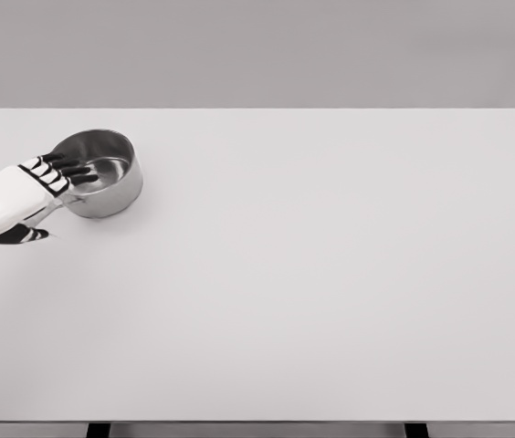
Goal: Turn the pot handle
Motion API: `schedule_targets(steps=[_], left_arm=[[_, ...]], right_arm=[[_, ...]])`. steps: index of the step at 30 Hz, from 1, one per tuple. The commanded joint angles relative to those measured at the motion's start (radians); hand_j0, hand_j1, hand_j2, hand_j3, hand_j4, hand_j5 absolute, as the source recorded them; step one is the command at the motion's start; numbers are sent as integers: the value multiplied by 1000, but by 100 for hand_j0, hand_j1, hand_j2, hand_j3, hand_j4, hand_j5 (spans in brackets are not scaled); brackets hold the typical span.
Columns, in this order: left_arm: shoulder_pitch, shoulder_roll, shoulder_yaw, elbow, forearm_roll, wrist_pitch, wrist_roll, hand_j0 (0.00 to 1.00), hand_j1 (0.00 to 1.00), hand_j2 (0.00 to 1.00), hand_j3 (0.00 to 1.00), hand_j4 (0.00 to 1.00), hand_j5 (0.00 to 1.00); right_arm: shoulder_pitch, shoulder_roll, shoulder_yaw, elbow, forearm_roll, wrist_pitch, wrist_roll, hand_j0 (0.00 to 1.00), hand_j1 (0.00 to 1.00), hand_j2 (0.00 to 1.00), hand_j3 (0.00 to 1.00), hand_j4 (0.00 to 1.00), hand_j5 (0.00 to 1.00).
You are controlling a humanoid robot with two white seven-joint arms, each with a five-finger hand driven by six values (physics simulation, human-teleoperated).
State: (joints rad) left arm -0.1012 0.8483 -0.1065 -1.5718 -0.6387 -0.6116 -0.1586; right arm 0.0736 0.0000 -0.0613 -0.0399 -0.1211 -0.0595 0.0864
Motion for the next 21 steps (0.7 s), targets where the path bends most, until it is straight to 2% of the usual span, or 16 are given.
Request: schedule_targets(steps=[1,7,21], left_arm=[[0,2,18,27,7,1,1,100,100,100,100,100,100],[-5,17,31,85,7,1,1,100,100,100,100,100,100],[-8,15,99,161,7,1,1,100,100,100,100,100,100]], right_arm=[[0,0,0,0,0,0,-1,100,100,100,100,100,100],[0,0,0,0,0,0,1,100,100,100,100,100,100],[0,0,0,0,0,0,1,100,100,100,100,100,100]])
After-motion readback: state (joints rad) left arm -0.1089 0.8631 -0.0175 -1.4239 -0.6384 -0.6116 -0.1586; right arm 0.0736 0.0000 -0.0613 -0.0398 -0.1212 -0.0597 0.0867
